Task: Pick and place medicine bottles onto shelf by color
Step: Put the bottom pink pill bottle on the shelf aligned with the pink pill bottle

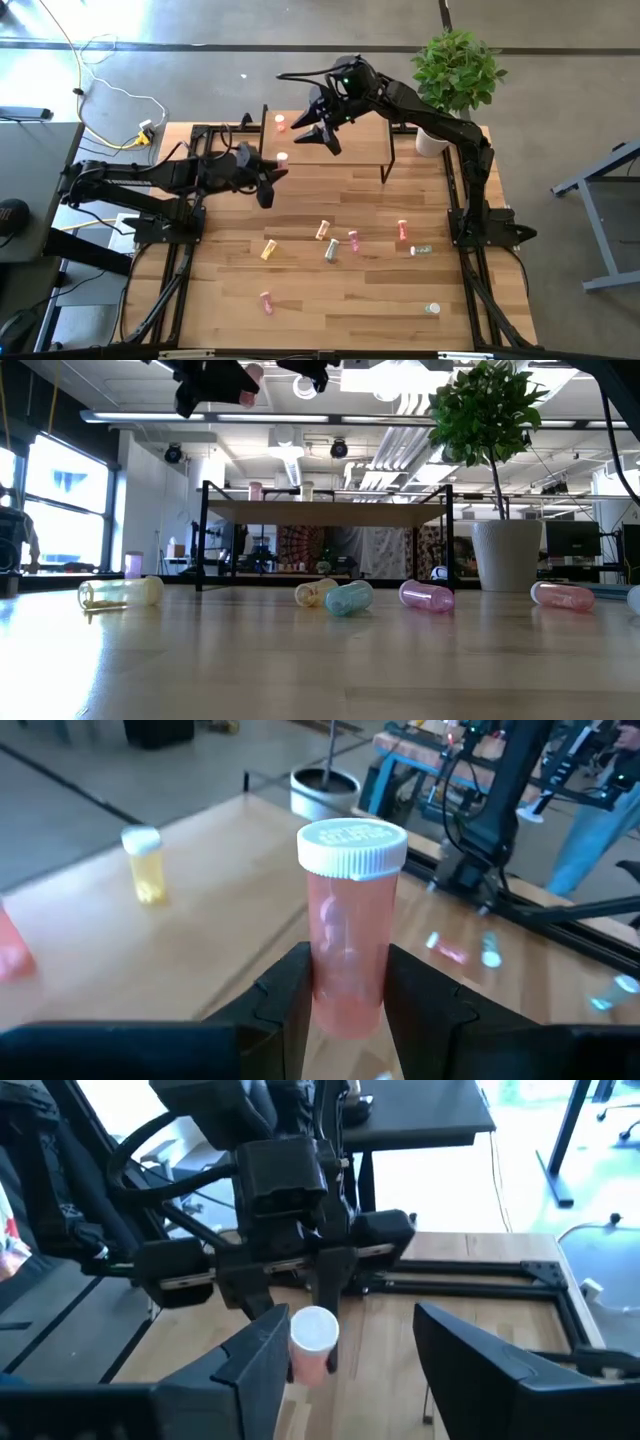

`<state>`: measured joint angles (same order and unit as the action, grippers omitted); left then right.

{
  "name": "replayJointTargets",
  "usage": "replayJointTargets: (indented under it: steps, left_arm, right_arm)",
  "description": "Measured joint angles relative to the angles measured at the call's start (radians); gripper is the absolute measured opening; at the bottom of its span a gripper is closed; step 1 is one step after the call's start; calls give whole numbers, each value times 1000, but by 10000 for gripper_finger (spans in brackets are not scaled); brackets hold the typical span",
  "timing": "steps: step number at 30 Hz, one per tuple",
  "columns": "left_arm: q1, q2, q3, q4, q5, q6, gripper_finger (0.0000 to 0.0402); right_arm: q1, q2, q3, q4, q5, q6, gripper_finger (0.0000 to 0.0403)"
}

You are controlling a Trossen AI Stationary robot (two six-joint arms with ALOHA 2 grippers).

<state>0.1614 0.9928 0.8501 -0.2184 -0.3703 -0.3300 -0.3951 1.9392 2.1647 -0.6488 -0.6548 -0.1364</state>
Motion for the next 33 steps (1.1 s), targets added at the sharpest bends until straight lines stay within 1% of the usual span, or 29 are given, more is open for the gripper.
replayJointTargets:
  steps: [7, 12, 13, 15, 17, 23, 30, 33]
  left_arm:
    - [34, 0, 0, 63, 0, 116, 104]
    - [42, 0, 0, 96, 0, 171, 104]
    - [42, 0, 0, 104, 1, 181, 104]
    - [42, 0, 0, 117, 1, 198, 104]
    - [42, 0, 0, 125, 10, 210, 104]
    - [42, 0, 0, 151, 49, 211, 104]
    - [42, 0, 0, 166, 48, 211, 104]
    - [42, 0, 0, 165, 47, 211, 104]
  right_arm:
    - [17, 0, 0, 15, 0, 2, 209]
    - [44, 0, 0, 29, 5, 5, 209]
    - [50, 0, 0, 31, 24, 3, 209]
    - [64, 0, 0, 32, 95, -4, 209]
    - [72, 1, 0, 32, 136, -18, 209]
    - [89, 10, 0, 37, 141, -21, 209]
    - [111, 45, 0, 37, 143, -21, 209]
    - [115, 51, 0, 48, 163, -21, 207]
